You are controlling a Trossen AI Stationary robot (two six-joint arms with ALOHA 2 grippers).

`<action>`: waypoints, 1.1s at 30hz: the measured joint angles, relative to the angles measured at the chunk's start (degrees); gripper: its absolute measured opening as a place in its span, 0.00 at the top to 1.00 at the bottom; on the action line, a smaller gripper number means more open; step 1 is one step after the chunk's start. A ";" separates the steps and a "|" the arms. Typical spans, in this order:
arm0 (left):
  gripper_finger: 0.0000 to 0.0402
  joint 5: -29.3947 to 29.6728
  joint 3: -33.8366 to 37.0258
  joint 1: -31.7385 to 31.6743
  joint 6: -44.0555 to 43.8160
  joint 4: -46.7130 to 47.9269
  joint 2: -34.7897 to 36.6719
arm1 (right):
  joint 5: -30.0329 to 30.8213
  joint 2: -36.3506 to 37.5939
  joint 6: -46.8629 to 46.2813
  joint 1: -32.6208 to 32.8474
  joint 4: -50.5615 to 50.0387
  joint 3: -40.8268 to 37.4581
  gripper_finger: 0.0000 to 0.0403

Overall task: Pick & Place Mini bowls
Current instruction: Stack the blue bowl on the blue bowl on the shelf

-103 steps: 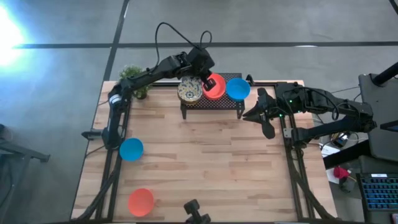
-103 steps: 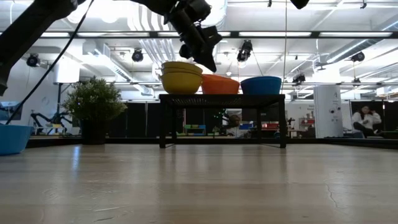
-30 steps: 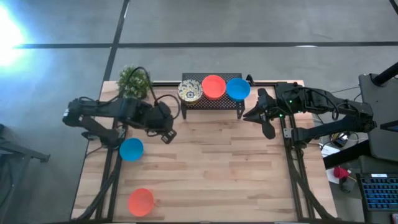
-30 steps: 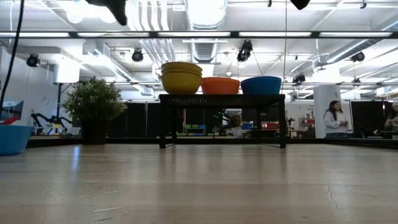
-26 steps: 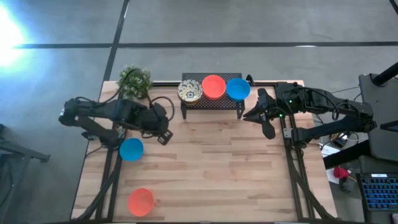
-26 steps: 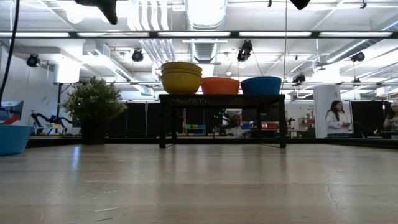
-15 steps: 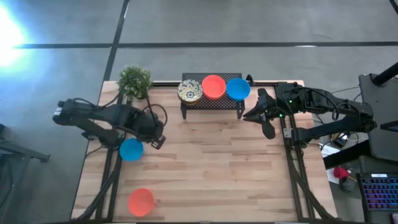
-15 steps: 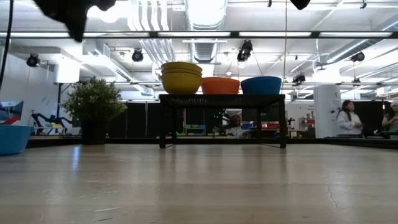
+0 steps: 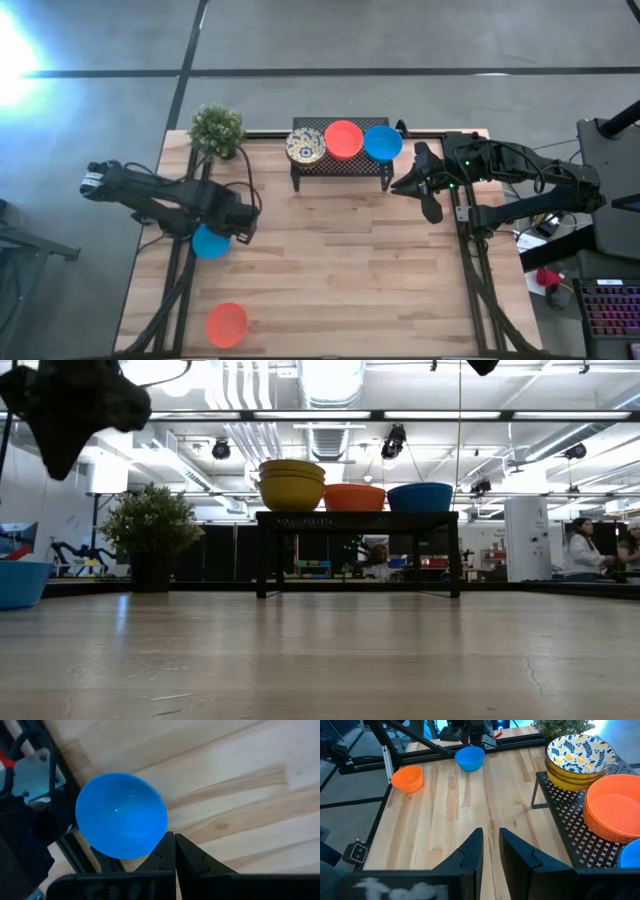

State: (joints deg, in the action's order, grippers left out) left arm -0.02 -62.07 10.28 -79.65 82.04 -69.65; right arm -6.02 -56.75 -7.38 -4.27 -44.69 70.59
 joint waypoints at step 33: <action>0.80 -0.82 18.69 0.02 -3.29 -17.15 -0.04 | 0.02 0.00 0.26 0.00 0.10 0.00 0.86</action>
State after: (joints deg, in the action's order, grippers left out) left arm -0.84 -43.39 10.31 -82.93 64.89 -69.69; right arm -6.00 -56.75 -7.11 -4.27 -44.59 70.59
